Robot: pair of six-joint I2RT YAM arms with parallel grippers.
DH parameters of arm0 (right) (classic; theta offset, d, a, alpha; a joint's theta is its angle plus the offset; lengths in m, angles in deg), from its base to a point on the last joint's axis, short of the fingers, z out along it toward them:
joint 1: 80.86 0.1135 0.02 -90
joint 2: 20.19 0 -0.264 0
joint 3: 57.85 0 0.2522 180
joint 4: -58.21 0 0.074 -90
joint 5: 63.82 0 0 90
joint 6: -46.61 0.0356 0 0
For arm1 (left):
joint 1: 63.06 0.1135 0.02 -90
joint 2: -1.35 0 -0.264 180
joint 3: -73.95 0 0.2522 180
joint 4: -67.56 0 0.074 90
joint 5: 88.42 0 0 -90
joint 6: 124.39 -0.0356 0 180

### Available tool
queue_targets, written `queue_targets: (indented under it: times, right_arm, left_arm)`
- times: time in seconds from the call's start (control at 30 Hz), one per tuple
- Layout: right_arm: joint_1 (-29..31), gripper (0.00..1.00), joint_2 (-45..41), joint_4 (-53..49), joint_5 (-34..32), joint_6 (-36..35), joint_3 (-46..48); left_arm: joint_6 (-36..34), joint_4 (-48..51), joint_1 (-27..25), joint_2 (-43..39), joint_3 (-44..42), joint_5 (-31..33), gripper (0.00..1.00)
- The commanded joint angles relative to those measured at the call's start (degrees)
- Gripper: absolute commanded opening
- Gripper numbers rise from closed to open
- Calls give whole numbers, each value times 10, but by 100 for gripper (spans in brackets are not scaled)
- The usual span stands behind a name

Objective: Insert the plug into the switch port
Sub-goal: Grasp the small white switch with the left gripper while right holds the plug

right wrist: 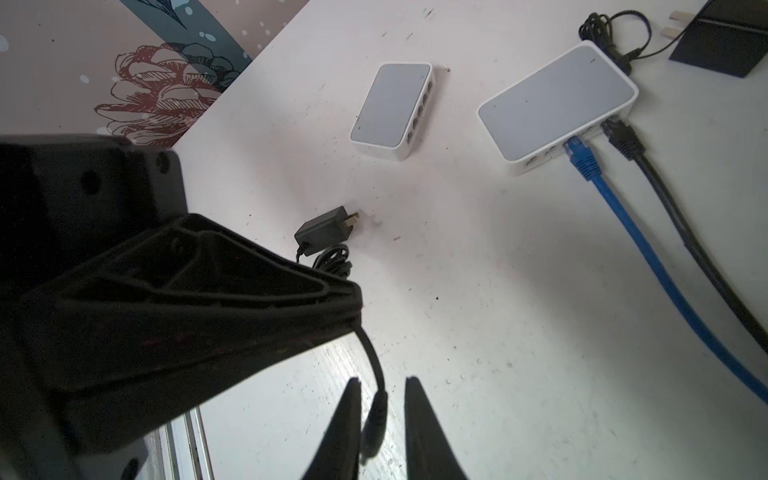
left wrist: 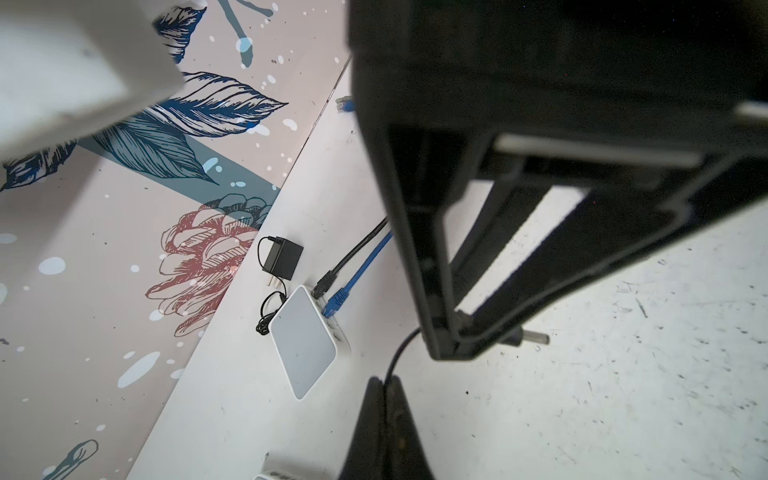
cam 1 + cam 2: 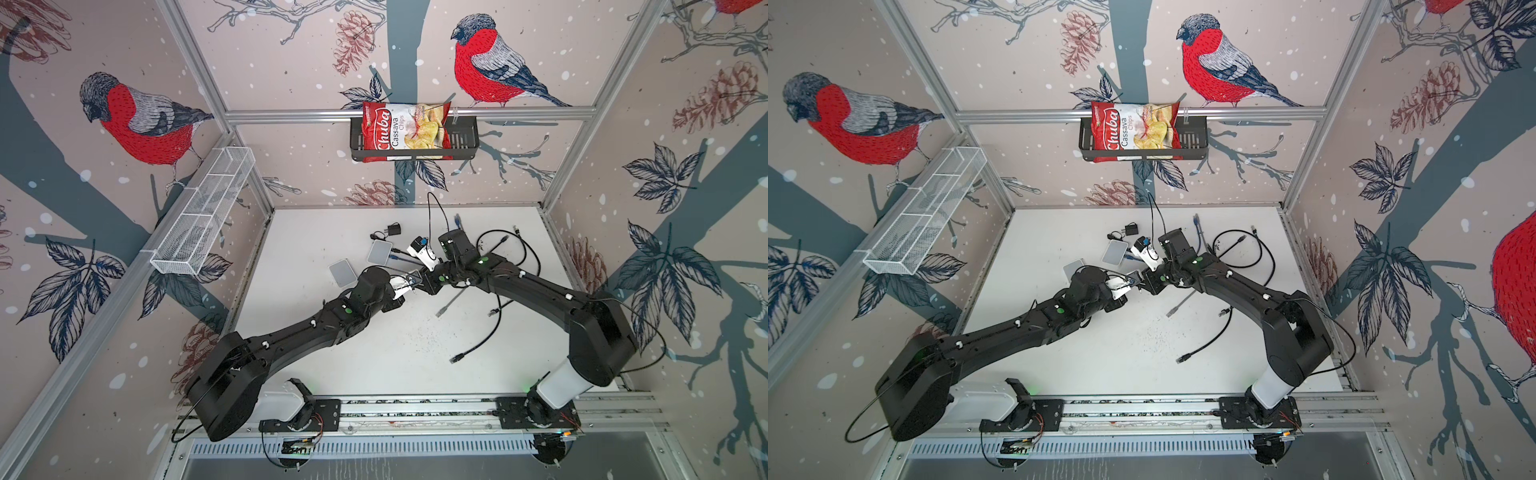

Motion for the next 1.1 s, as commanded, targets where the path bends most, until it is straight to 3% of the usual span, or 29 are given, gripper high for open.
queue_targets:
  times: [0.0,0.2,0.3,0.33,0.37,0.4,0.6,0.73,0.9,1.07]
  right_arm:
    - [1,18,4,1,9,1,-6]
    - [2,2,8,7,9,0,-3]
    - [2,1,10,10,14,1,-4]
    - [2,1,11,11,16,2,-4]
    - [2,1,14,15,16,6,-4]
    - [1,1,15,20,16,12,-2]
    - [-5,0,25,72,21,57,30]
    - [-14,0,17,116,5,90,61]
    - [-31,0,0,142,-25,108,86]
    - [-34,1,-5,133,-58,101,86]
  left_arm:
    - [-9,-5,-1,-3,3,4,0]
    - [-10,-7,-1,-3,2,1,0]
    - [-4,-18,-1,-2,-3,5,0]
    - [5,-27,-1,-2,-5,16,7]
    - [35,-48,-1,-1,-9,46,27]
    - [68,-80,-1,0,-17,86,41]
    - [157,-121,9,-14,-31,171,98]
    - [234,-100,50,-28,-27,162,99]
    - [388,-64,144,-35,-29,157,99]
    - [589,107,286,39,53,30,98]
